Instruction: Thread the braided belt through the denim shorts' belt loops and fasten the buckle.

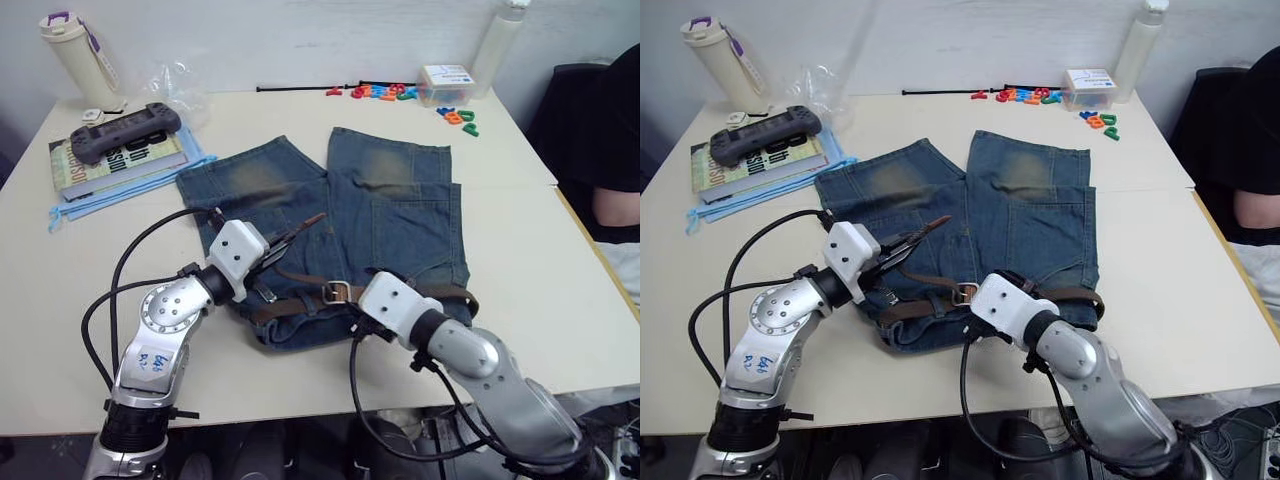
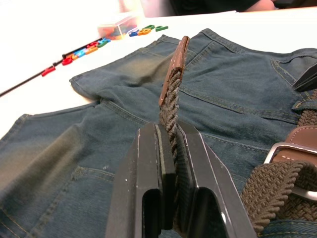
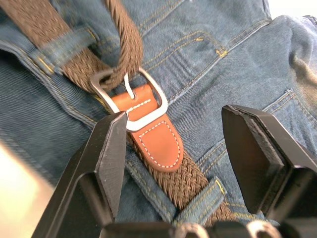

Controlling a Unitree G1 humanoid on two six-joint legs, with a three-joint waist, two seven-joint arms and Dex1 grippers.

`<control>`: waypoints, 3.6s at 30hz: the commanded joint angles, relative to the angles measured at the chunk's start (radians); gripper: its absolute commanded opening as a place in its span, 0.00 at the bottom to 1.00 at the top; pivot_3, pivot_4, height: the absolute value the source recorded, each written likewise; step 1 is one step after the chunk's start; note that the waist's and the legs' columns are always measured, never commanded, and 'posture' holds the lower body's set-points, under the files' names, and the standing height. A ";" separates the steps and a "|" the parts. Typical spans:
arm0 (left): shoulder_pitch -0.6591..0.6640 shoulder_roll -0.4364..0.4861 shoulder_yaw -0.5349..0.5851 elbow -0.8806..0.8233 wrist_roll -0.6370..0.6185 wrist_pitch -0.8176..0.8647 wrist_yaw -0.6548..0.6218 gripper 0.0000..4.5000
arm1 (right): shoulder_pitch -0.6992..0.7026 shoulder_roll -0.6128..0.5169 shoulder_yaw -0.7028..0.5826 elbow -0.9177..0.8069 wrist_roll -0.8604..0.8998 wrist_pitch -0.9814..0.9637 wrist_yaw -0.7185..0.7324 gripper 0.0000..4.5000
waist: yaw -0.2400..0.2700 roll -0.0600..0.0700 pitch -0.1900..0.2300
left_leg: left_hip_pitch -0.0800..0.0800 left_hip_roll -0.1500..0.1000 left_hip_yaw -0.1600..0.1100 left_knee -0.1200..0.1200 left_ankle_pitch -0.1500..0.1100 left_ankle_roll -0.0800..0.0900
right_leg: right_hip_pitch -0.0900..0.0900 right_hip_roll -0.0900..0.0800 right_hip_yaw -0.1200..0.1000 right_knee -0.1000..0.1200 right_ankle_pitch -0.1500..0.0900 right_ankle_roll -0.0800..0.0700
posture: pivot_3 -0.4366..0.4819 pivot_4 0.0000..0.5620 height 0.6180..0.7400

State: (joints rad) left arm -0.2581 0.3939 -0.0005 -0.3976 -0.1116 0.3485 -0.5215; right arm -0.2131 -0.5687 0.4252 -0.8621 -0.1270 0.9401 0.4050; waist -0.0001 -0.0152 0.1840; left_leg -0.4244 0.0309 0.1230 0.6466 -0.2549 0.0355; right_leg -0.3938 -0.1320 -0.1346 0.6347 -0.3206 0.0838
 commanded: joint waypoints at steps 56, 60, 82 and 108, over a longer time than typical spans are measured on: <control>0.051 0.174 -0.103 -0.043 0.116 -0.049 -0.043 0.00 | -0.146 -0.057 0.135 0.082 -0.321 -0.153 0.127 0.00 | -0.001 0.000 0.000 | 0.000 0.000 0.001 0.000 0.000 -0.001 | -0.001 0.000 0.000 0.001 0.000 0.000 | 0.48 0.27 0.80; 0.044 0.193 -0.128 -0.037 0.150 -0.089 -0.053 0.00 | -0.187 -0.056 0.147 0.099 -0.325 -0.147 0.177 0.00 | -0.001 0.000 0.000 | 0.000 0.000 0.001 0.000 0.000 -0.002 | -0.001 0.000 0.000 0.001 0.000 0.000 | 0.48 0.27 0.80; 0.034 0.261 -0.157 -0.018 0.246 -0.125 -0.107 0.00 | -0.302 0.109 0.187 0.219 -0.398 -0.122 0.212 0.00 | -0.006 0.000 0.000 | 0.000 0.000 0.001 0.000 0.001 -0.002 | -0.002 0.000 0.001 0.003 0.000 -0.001 | 0.48 0.27 0.80; -0.138 0.204 -0.267 0.108 0.436 -0.375 -0.083 0.00 | -0.292 0.144 0.197 0.233 -0.446 -0.150 0.262 0.00 | -0.004 0.000 0.000 | 0.000 0.000 0.002 0.001 0.001 -0.002 | -0.002 0.000 0.001 0.005 -0.001 -0.001 | 0.48 0.27 0.80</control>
State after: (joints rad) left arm -0.3812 0.6277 -0.2456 -0.2708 0.3325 0.0117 -0.6146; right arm -0.4911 -0.4481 0.6218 -0.5893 -0.5701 0.8269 0.6640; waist -0.0040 -0.0150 0.1844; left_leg -0.4241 0.0309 0.1252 0.6478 -0.2540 0.0340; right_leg -0.3960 -0.1316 -0.1337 0.6401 -0.3212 0.0827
